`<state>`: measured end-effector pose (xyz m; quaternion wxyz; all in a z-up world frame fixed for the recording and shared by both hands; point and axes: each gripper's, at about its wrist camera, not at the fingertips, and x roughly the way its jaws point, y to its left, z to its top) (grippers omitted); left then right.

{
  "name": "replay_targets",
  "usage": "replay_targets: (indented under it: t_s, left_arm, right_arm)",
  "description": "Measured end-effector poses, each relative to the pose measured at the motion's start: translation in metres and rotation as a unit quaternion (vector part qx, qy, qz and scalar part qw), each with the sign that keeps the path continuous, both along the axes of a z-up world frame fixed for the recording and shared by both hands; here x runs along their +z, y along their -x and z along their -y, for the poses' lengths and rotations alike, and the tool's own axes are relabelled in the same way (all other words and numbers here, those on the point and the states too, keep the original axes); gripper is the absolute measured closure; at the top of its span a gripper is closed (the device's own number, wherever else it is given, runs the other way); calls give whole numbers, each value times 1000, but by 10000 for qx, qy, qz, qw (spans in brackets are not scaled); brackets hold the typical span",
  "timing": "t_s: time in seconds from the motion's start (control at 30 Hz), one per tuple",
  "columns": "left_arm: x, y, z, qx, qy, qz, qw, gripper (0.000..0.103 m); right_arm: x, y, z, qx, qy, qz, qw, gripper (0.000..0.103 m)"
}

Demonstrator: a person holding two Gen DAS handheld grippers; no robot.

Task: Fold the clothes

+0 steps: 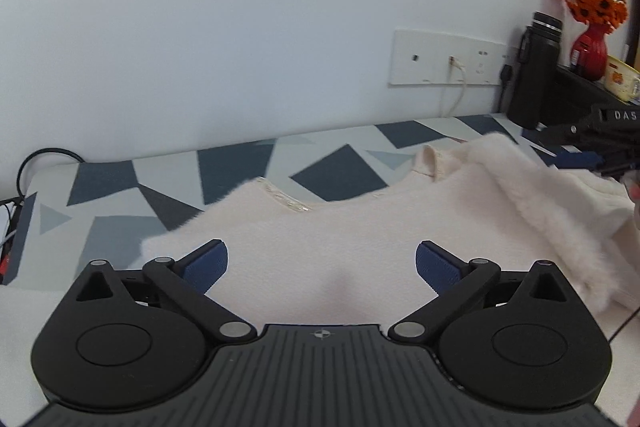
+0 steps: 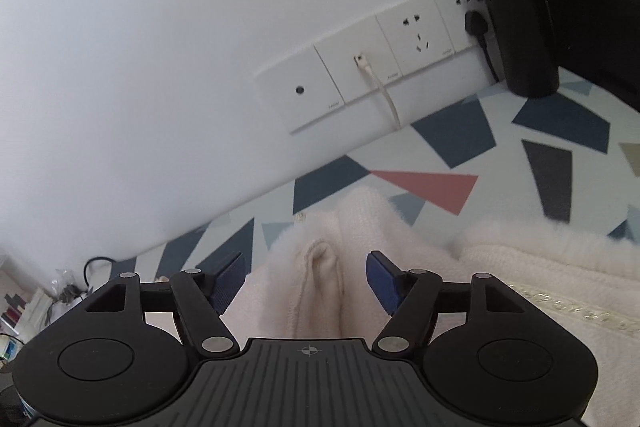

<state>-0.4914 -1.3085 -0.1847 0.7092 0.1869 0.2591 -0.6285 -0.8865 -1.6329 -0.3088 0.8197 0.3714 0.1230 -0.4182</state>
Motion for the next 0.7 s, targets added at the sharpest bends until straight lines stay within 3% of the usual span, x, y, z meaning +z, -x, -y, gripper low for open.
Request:
replay_targets:
  t_s: [0.2, 0.23, 0.4, 0.53, 0.7]
  left_arm:
    - [-17, 36, -8, 1, -414, -1242, 9914, 0]
    - [-23, 44, -8, 7, -446, -1274, 9908, 0]
    - [-43, 75, -6, 310, -390, -657, 9966, 0]
    - [-53, 77, -8, 541, -394, -747, 9950, 0]
    - [-60, 81, -16, 773, -188, -554, 9953, 0]
  right_arm:
    - [15, 73, -29, -425, 279, -67, 9987, 29]
    - [14, 85, -33, -492, 279, -134, 9983, 27]
    - [-6, 131, -40, -772, 26, -406, 9962, 27]
    - [-25, 162, -37, -895, -376, -2, 9953, 27]
    - [-41, 174, -34, -1031, -369, -36, 9940, 27]
